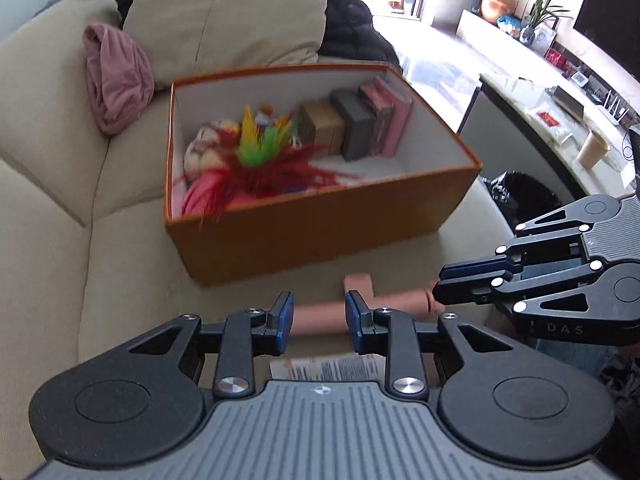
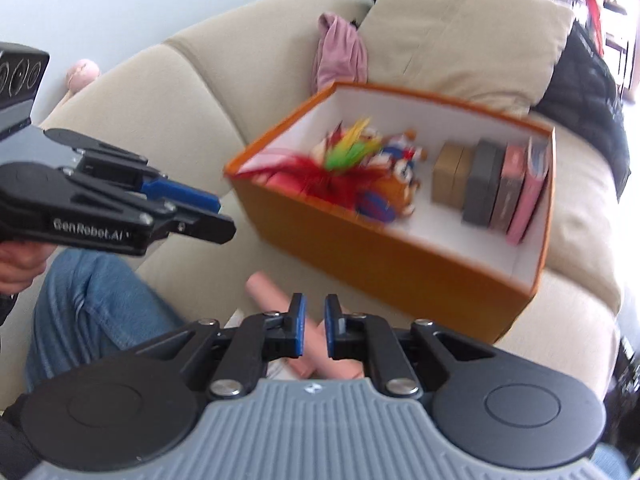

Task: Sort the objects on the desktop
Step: 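Reach both grippers down toward the Vaseline tube and pink tube toy, then grasp the white Vaseline lotion tube with the left gripper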

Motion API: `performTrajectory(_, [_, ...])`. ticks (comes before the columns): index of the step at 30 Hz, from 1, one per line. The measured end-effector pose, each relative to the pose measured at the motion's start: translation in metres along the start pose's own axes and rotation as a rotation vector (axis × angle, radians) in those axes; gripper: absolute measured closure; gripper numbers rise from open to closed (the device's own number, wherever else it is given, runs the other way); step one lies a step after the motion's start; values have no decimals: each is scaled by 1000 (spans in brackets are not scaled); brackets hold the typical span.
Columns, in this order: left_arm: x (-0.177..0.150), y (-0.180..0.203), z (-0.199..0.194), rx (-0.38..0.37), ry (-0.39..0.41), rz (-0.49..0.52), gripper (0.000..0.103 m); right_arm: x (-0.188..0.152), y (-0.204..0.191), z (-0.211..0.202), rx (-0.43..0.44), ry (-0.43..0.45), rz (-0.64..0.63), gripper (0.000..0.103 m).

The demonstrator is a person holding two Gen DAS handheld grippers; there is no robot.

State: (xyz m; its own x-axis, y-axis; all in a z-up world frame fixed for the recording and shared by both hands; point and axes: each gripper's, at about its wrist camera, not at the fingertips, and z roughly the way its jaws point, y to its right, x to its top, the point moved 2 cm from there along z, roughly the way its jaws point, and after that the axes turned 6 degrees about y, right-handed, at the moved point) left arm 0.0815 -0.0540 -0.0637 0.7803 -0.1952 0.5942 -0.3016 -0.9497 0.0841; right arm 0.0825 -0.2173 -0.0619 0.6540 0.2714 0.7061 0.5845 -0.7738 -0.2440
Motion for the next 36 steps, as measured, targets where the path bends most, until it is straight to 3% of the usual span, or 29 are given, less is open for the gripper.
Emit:
performTrajectory(3, [-24,-14,14,28,-72,-87,67,-24,-7,14,-21,-45,16,91])
performTrajectory(5, [-35,-23,23,61,-108,-126,56,-39,-9,23,-21,-73,37,87])
performTrajectory(6, [-40,-27,28,83,-128,-145,44,-44,-9,27,-22,-82,44,79])
performTrajectory(8, [-45,-32,35,100,-159,-188,43,-50,-9,34,-45,-96,49,69])
performTrajectory(12, [-57,-48,52,94,-229,-302,41,-54,-5,45,-29,-114,75,66])
performTrajectory(21, [-65,-45,74,116,-298,-271,35,-57,-6,67,-16,-154,85,66])
performTrajectory(26, [-68,-53,76,68,-304,-318,32,-61,-5,78,-16,-188,93,66])
performTrajectory(28, [-70,-55,76,43,-306,-337,25,-63,-5,82,2,-197,103,66])
performTrajectory(32, [-72,-58,77,-17,-312,-375,29,-65,-7,84,9,-208,101,69])
performTrajectory(36, [-74,-60,69,-32,-288,-394,44,-66,-4,82,6,-206,118,72])
